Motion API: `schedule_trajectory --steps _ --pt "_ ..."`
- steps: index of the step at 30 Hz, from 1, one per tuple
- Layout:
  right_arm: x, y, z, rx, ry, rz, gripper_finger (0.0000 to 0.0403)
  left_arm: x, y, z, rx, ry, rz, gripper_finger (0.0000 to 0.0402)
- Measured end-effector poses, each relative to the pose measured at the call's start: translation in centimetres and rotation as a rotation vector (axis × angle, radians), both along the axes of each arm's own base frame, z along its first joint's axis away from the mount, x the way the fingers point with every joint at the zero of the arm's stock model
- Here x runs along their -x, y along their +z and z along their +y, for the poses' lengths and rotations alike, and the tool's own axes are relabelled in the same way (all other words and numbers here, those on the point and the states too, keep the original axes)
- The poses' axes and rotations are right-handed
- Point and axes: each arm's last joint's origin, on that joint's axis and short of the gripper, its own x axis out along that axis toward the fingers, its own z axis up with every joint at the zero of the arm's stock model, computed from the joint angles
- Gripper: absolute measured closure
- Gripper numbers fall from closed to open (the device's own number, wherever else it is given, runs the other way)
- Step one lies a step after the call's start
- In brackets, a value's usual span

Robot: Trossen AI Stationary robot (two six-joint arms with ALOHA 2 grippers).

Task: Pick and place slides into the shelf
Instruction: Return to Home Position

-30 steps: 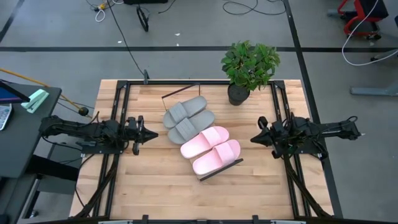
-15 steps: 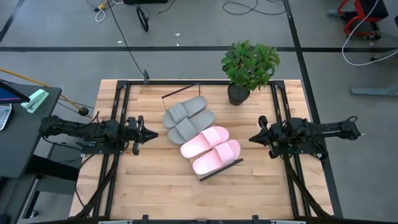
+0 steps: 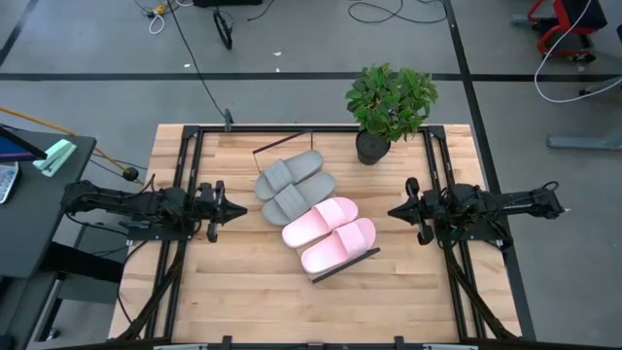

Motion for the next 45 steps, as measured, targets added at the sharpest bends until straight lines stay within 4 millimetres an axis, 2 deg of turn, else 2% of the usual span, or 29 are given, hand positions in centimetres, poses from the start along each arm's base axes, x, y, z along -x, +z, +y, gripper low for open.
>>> schedule_trajectory --steps 7,23,35,45 --pt "0.0 -0.18 0.0 -0.154 0.0 0.035 0.0394 0.0 0.0 0.0 0.0 0.0 0.0 0.0362" --pt "0.0 -0.22 0.0 -0.148 -0.001 0.039 0.0385 0.0 0.0 0.0 0.0 0.0 0.0 0.0379" --pt "0.0 -0.25 0.0 -0.147 -0.001 0.04 0.0386 0.0 0.0 0.0 0.0 0.0 0.0 0.0361" --pt "0.0 -0.25 0.0 -0.147 -0.001 0.041 0.0385 0.0 0.0 0.0 0.0 0.0 0.0 0.0373"
